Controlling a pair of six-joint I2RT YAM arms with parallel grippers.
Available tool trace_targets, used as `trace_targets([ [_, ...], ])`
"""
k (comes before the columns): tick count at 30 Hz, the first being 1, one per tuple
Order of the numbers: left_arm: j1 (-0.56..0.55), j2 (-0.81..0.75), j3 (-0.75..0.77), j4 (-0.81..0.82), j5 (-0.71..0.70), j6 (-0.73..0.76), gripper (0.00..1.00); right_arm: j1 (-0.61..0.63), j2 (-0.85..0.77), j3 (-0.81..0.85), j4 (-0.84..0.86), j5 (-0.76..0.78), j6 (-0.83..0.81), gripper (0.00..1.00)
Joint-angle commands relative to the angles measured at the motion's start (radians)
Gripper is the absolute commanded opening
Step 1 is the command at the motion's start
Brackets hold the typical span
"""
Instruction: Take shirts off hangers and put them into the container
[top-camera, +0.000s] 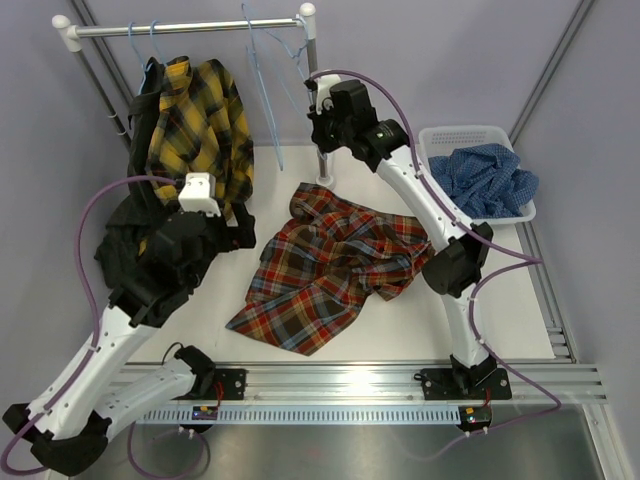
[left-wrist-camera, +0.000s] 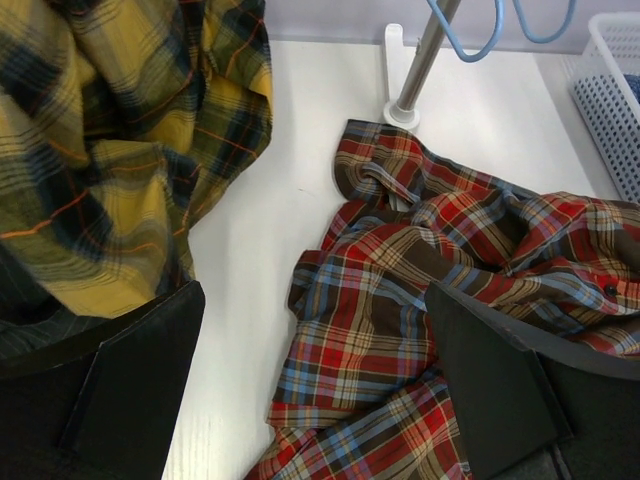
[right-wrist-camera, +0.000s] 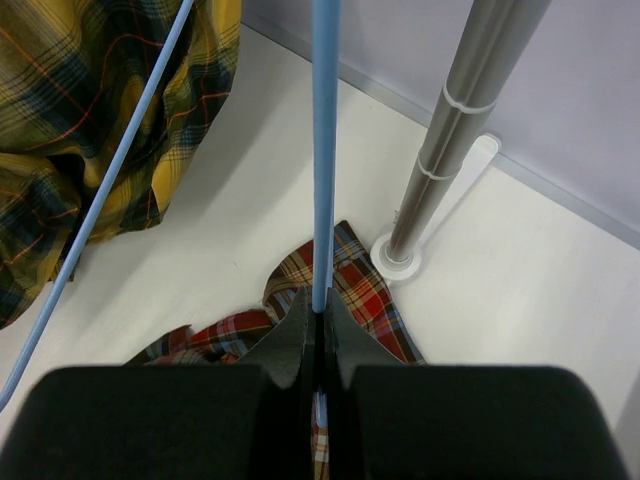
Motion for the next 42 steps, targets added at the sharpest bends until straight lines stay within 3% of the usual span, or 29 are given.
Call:
trace_targets([
  [1,0.002,0.027,0.078,0.050,0.051,-0.018,0.99,0.016,-0.070,-0.061,0.088,-0.017,-0.006,0.00],
  [9,0.000,0.130,0.150,0.318,0.191,-0.133,0.99,0.028,-0.438,-0.598,0.325,0.053,0.160,0.00],
  [14,-0.021,0.268,0.245,0.470,0.254,-0.202,0.96,0.053,-0.584,-0.788,0.396,0.085,0.171,0.00],
  [22,-0.038,0.416,0.287,0.688,0.372,-0.246,0.91,0.080,-0.651,-0.890,0.418,-0.016,0.185,0.00],
  [28,-0.040,0.473,0.291,0.810,0.369,-0.259,0.81,0.110,-0.661,-0.902,0.414,-0.018,0.214,0.00],
  [42,-0.043,0.582,0.318,0.717,0.324,-0.259,0.58,0.126,-0.676,-0.898,0.408,-0.031,0.238,0.00],
])
